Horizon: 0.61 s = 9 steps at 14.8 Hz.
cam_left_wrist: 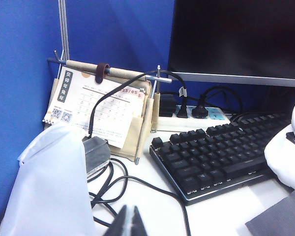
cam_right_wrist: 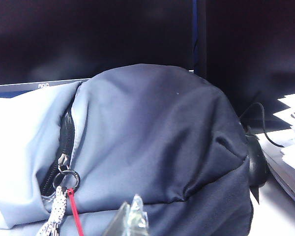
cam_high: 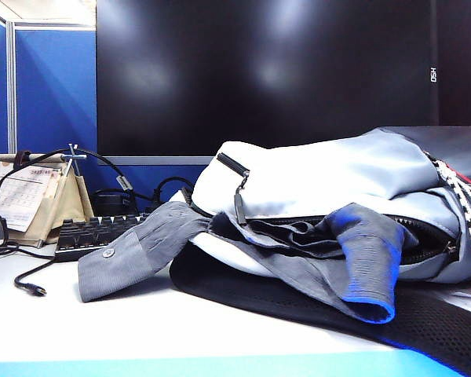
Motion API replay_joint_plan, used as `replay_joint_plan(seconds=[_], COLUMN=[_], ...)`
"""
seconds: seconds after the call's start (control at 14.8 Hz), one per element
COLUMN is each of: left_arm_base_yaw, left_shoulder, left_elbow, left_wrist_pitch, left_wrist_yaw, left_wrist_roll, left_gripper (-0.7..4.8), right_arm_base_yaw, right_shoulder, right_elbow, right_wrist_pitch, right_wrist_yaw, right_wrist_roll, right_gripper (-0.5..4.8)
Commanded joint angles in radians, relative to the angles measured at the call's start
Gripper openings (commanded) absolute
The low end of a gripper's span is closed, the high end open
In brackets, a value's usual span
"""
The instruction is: Take the gray clothes out of the backpack.
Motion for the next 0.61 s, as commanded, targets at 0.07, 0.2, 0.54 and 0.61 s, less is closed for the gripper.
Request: replay_joint_plan(seconds=[0.07,0.2,0.54,0.61], left_arm_base_yaw=[0.001,0.001,0.001,0.001], left_shoulder=[-0.002,-0.002,-0.002,-0.002], left_elbow=[0.0,0.0,0.0,0.0], left_wrist_pitch=[0.014,0.014,0.016,0.027], left_wrist_yaw=[0.005,0.005,0.004,0.013], left_wrist_roll=[0.003,0.003,0.003,-0.037], left_gripper=[-0.05,-0.06,-0.06,-0.06], right_arm_base_yaw=[0.0,0.0,0.0,0.0], right_shoulder=[-0.002,-0.002,-0.002,-0.002], right_elbow=[-0.004,-0.004,-0.004,-0.004], right_wrist_pitch=[0.017,0.016,0.018,0.043], right_wrist_yaw=[0.001,0.001,-0.046,-0.092], right_wrist_roll=[0.001,0.001,0.042,0.125], right_gripper=[-0.06,-0.06,-0.06,-0.06])
